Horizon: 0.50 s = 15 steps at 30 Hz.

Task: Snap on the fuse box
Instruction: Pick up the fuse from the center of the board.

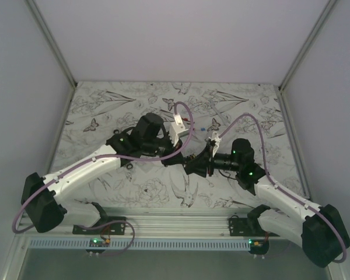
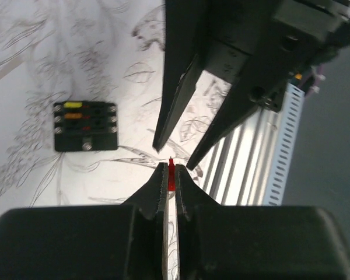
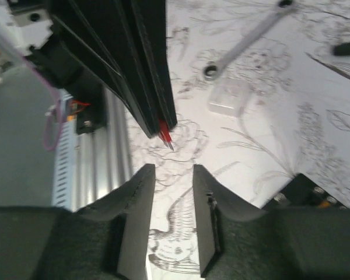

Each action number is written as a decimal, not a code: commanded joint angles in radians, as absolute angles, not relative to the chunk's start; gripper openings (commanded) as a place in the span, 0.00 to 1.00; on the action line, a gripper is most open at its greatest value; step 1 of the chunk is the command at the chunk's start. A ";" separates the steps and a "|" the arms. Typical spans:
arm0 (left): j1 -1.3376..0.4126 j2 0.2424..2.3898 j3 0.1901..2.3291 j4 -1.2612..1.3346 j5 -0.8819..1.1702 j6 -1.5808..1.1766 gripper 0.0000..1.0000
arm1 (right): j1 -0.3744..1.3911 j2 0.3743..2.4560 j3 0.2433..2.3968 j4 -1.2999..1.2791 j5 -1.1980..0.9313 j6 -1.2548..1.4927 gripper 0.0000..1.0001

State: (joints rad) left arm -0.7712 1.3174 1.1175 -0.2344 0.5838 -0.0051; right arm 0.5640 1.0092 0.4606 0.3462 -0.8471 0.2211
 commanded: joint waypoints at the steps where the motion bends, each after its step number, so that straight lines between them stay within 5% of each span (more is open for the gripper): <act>1: -0.759 1.314 1.091 -0.252 0.316 -0.139 0.00 | 0.554 1.036 0.495 0.282 -0.586 0.218 0.40; 7: -0.757 1.353 1.065 -0.254 0.014 -0.372 0.00 | 0.507 1.127 0.504 0.246 -0.322 0.287 0.39; 15: -0.758 1.438 1.051 -0.254 -0.070 -0.638 0.00 | 0.480 1.265 0.515 0.234 -0.175 0.324 0.34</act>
State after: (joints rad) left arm -0.7635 1.4014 1.0607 -0.2371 0.0105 -0.4698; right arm 0.4854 1.2274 0.4808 0.2367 -0.2943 0.2932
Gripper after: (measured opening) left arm 0.034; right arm 0.359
